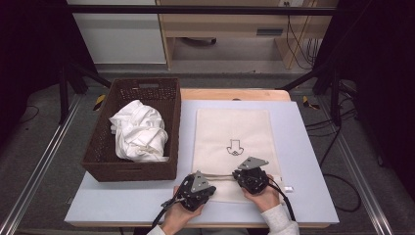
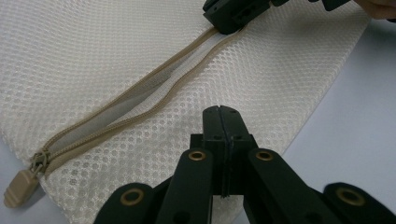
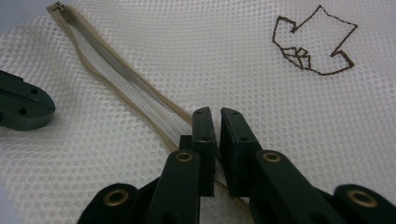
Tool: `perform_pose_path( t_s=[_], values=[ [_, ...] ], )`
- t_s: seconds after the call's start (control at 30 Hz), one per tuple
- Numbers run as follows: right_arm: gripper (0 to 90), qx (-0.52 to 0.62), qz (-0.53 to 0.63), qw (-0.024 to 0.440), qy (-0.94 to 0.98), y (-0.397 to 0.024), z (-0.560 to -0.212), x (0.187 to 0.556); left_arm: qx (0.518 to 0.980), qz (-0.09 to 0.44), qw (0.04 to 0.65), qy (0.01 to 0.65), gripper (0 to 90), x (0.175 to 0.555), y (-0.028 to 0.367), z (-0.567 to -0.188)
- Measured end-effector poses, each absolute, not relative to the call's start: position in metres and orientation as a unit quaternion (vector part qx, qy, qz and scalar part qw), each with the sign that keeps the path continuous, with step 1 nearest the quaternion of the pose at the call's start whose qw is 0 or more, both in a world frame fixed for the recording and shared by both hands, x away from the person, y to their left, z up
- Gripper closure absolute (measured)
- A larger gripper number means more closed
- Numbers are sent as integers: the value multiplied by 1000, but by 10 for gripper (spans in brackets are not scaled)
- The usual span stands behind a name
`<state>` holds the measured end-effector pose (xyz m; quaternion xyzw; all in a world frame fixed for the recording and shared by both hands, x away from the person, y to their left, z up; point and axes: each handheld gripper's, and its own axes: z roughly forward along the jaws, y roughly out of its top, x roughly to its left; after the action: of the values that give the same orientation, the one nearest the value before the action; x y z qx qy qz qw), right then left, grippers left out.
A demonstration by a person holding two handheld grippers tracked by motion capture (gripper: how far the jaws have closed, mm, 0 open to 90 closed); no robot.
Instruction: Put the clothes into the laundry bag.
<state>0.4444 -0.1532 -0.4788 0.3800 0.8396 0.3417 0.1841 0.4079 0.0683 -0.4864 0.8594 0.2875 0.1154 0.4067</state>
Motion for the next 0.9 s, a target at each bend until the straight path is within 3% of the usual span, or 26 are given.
perform_pose_path(
  t_s=[0.43, 0.67, 0.7, 0.73, 0.9],
  values=[
    [900, 393, 364, 180, 825, -156, -472, 445, 864, 119, 401, 279, 841, 411, 64, -475],
    [900, 396, 390, 181, 811, -161, -460, 446, 849, 168, 413, 283, 596, 433, 61, -451],
    [900, 396, 390, 181, 811, -161, -460, 446, 848, 175, 410, 285, 596, 438, 58, -451],
    [900, 397, 392, 183, 810, -161, -459, 446, 851, 180, 404, 282, 525, 442, 54, -451],
    [900, 399, 403, 182, 803, -164, -455, 447, 872, 204, 358, 262, 462, 453, 32, -461]
  ],
)
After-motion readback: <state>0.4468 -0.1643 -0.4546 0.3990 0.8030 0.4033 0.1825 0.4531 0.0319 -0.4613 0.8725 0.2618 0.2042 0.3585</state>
